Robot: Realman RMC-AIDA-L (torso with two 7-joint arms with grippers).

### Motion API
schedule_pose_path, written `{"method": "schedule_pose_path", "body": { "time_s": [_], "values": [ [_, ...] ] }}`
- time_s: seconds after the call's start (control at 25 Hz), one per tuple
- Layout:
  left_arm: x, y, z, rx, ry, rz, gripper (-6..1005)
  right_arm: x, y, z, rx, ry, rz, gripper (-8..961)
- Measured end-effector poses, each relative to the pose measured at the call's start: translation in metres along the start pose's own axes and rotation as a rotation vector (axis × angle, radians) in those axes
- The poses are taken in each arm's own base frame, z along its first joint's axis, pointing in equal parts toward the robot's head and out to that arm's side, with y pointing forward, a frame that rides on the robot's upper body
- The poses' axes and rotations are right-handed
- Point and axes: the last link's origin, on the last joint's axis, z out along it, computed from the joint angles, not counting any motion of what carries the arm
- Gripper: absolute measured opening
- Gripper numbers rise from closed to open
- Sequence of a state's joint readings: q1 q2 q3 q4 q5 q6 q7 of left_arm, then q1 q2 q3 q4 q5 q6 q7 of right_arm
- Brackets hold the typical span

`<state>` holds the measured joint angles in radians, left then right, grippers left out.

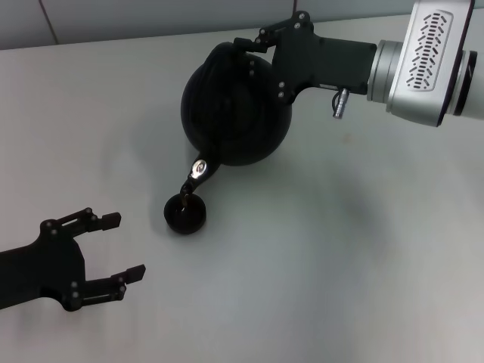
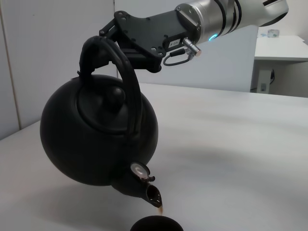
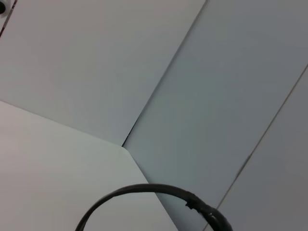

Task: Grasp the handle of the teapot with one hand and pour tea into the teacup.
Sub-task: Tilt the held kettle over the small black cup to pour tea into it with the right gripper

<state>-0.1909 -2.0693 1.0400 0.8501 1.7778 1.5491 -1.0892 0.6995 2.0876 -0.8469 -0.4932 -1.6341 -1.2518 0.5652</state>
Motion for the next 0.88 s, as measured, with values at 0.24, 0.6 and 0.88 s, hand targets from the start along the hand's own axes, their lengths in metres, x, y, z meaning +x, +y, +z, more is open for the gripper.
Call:
{"method": "schedule_pose_path", "body": {
  "time_s": [0.24, 0.6, 0.88],
  "values": [
    [0.0019, -0.0016, 0.0014, -0.003, 0.002, 0.006, 843, -0.0004, -0.0007, 0.0000, 0.001, 0.000, -0.026, 91],
    [0.0023, -0.0022, 0.0020, -0.003, 0.002, 0.006, 843, -0.0011, 0.0003, 0.0016, -0.003, -0.005, -0.038, 89],
    [0.0018, -0.0018, 0.0019, -0.003, 0.002, 0.003, 843, -0.0032, 0.0031, 0.0059, -0.029, -0.007, -0.049, 87]
  ]
}}
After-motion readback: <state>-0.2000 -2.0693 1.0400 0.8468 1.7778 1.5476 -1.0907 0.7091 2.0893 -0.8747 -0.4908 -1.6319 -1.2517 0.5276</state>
